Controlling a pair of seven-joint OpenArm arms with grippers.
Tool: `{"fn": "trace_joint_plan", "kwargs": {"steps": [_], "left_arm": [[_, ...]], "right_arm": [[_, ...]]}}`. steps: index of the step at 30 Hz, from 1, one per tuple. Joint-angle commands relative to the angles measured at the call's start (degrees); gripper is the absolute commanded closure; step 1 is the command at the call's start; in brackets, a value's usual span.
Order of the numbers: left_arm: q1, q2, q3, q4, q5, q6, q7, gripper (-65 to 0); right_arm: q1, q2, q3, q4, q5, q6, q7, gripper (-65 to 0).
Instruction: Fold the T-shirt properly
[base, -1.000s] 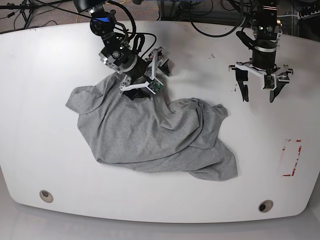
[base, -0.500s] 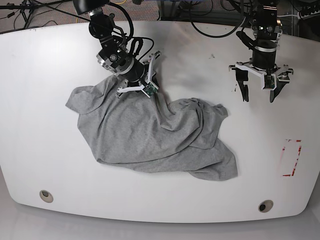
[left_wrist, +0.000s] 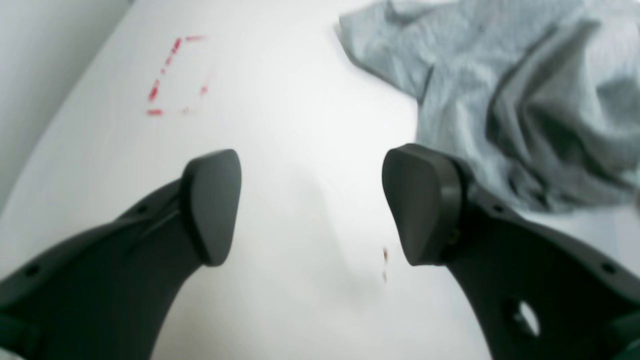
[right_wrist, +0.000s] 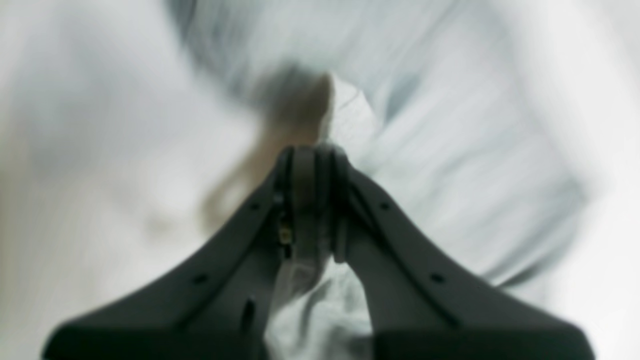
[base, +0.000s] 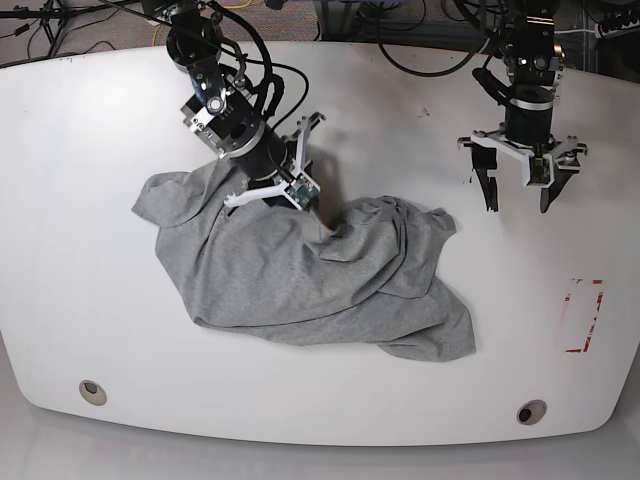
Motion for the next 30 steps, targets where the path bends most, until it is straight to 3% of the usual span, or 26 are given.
{"fn": "trace_joint_plan", "kwargs": {"steps": [1, 7, 15, 24, 30], "left_arm": [[-0.2, -0.4, -0.1, 1.1, 0.1, -1.9, -1.6, -44.7], [-0.3, -0.2, -0.1, 1.2, -0.6, -5.0, -1.6, -44.7], [-0.3, -0.4, 0.0, 1.1, -7.1, -8.5, -1.6, -44.7], [-0.2, -0.4, 0.1, 1.0, -11.1, -15.1, -1.5, -44.7], [-0.1, -0.4, 0.1, 1.0, -11.5, -16.3, -1.5, -44.7]], "right_arm": [[4.5, -0.1, 0.0, 2.4, 0.1, -0.1, 0.7, 0.0], [13.5, -0.4, -0.7, 2.6, 0.1, 0.3, 0.7, 0.0], [26.3, -0.4, -1.7, 2.7, 0.1, 0.3, 0.5, 0.0], [40.8, -0.4, -1.8, 2.7, 0.1, 0.3, -2.3, 0.0], [49.5, -0.3, -1.8, 2.6, 0.4, 0.4, -3.3, 0.0]]}}
